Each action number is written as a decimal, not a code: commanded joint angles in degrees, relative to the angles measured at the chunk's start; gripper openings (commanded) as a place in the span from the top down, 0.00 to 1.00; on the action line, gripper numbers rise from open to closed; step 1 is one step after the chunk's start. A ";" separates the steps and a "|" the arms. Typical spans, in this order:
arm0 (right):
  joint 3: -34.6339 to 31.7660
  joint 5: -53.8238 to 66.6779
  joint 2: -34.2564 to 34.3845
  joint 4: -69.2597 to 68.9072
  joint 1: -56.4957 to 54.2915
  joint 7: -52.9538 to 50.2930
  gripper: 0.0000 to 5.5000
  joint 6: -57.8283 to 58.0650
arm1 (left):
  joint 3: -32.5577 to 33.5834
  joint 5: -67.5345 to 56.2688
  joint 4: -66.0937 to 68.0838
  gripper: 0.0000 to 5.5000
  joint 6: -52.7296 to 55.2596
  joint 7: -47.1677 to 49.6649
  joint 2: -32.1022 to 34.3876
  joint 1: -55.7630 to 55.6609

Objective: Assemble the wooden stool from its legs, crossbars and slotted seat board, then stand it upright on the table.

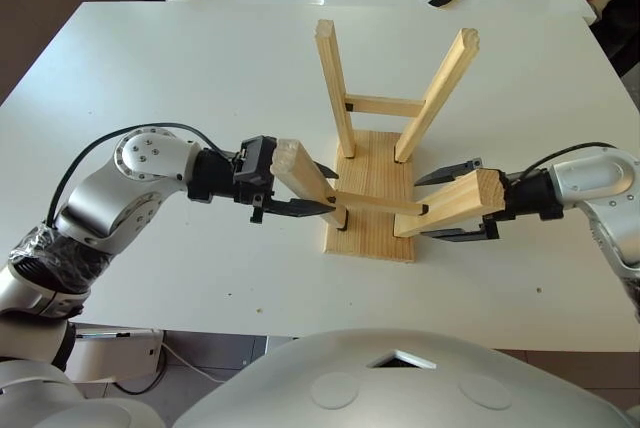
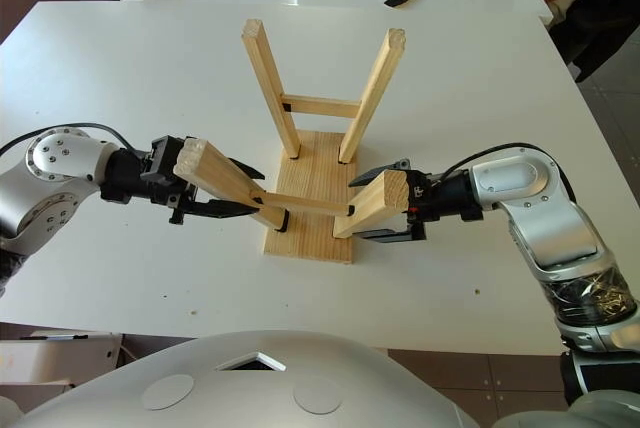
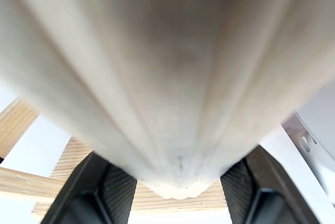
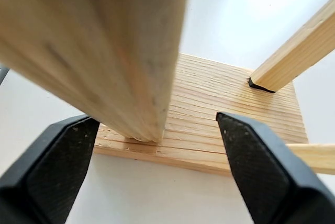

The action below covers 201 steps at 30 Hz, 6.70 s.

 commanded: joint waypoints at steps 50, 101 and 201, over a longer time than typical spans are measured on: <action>0.44 -3.19 6.25 1.08 -1.24 -8.75 0.27 0.61 | -0.23 15.72 -0.42 0.31 17.81 12.43 -5.69 11.48; -20.60 58.16 10.21 -30.43 -9.36 -62.90 0.38 27.21 | 38.83 -32.47 -29.94 0.37 35.02 49.25 -18.37 7.92; 0.87 -20.88 17.26 25.16 -3.98 -42.64 0.38 -0.47 | 12.76 45.81 3.52 0.37 -6.04 35.90 -35.29 16.40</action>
